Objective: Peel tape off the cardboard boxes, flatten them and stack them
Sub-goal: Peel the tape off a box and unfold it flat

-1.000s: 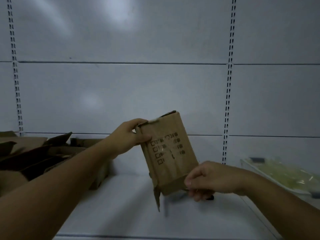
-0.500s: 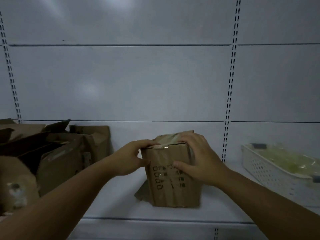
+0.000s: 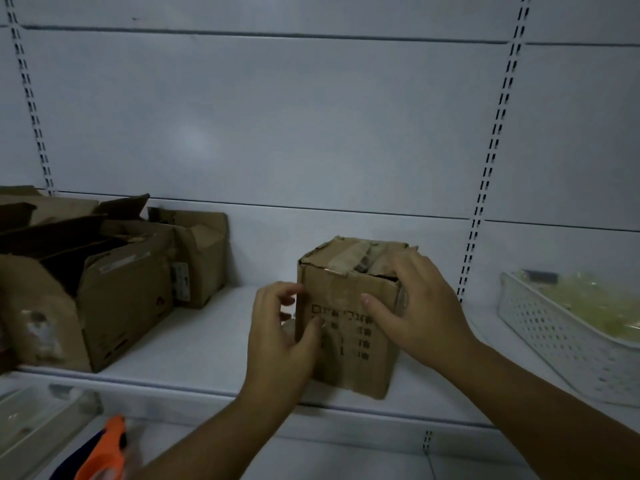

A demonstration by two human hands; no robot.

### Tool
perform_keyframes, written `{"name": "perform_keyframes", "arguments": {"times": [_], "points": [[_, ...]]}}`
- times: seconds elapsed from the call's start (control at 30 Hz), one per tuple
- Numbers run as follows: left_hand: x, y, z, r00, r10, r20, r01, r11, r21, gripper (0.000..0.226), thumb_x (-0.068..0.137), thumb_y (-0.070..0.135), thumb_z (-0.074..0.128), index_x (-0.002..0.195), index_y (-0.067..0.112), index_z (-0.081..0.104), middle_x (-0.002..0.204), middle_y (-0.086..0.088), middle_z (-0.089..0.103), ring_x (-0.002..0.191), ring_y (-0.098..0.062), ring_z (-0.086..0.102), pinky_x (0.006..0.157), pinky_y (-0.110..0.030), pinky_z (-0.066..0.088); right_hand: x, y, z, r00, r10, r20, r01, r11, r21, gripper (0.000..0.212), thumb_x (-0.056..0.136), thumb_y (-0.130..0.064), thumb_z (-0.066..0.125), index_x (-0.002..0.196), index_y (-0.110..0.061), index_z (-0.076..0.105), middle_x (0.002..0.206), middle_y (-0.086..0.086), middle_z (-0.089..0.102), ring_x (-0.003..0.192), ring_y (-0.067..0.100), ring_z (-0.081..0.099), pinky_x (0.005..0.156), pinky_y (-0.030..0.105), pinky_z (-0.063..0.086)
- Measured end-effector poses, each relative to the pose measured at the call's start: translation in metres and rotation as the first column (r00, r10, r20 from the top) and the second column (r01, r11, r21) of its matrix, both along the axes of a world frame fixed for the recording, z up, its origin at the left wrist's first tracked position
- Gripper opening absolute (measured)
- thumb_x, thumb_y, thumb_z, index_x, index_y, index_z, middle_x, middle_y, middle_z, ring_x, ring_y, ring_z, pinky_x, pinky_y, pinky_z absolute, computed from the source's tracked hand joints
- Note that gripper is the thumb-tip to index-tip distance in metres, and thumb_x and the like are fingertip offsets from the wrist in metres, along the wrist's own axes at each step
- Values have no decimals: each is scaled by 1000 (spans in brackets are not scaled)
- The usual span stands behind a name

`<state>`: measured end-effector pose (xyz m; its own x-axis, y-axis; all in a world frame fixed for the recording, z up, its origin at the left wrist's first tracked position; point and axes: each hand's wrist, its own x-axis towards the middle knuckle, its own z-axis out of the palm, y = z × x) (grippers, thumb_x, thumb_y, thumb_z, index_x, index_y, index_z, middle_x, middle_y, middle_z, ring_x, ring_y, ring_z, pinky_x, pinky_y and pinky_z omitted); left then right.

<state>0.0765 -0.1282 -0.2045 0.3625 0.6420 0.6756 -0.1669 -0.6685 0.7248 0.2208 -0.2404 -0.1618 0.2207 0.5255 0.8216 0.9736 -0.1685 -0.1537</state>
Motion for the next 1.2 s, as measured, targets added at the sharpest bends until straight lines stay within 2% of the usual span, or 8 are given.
{"name": "perform_keyframes", "arguments": {"times": [0.2,0.4,0.5,0.67,0.8,0.93,1.1,1.2], "points": [[12,-30,-6,994,-63,91,82,968,-235,59,78,-1,68,112,42,45,115,20,48,104,4,52,81,-7,46,-5,8,-2,997,-75,13,75,997,36,27,76,-48,53,80,-22,48,81,-7,48,77,9,40,61,14,28],[17,-35,11,963,-74,259,235,702,-672,30,81,3,68,100,24,60,95,3,65,87,-8,62,71,-22,51,-8,10,-13,995,-102,-20,102,994,24,46,76,-54,52,101,-16,57,99,1,55,92,13,43,73,25,37],[12,-23,18,976,-103,193,211,672,-710,19,78,2,71,88,17,65,84,-2,69,79,-14,64,64,-21,48,-9,8,-9,994,-111,6,111,994,-5,48,74,-56,53,100,-16,56,97,0,55,92,12,41,72,25,35],[3,0,31,969,-235,-78,123,728,-674,14,74,2,73,82,12,66,84,-8,70,85,-23,65,77,-35,54,-5,3,1,993,-115,36,118,986,-117,54,72,-65,49,99,-18,55,98,0,54,92,15,44,70,29,38],[-12,20,53,840,-479,-255,191,700,-688,14,81,-5,64,90,5,64,85,-12,65,74,-20,59,62,-24,50,-3,3,10,990,-136,50,143,964,-224,62,69,-72,43,101,-20,54,101,-1,53,94,17,45,73,33,43],[-32,33,75,650,-732,-203,358,530,-769,25,85,-7,52,107,1,62,78,-9,63,61,-13,56,50,-18,41,-7,1,13,986,-161,39,165,951,-262,64,70,-71,54,110,-21,52,111,-1,53,101,17,46,77,31,41],[-40,24,105,793,-571,-213,352,715,-604,18,84,0,57,95,8,70,79,-3,67,72,-12,60,58,-22,44,-22,0,31,984,-172,36,174,915,-364,88,76,-61,62,145,-39,13,142,-1,32,124,18,39,97,33,39],[-36,11,123,852,-441,-281,307,857,-413,15,88,7,58,91,12,72,91,-2,70,88,-16,61,64,-23,42,-33,11,46,988,-86,129,121,949,-292,63,80,-65,46,136,-37,39,140,-2,41,124,18,42,99,37,39]]}}
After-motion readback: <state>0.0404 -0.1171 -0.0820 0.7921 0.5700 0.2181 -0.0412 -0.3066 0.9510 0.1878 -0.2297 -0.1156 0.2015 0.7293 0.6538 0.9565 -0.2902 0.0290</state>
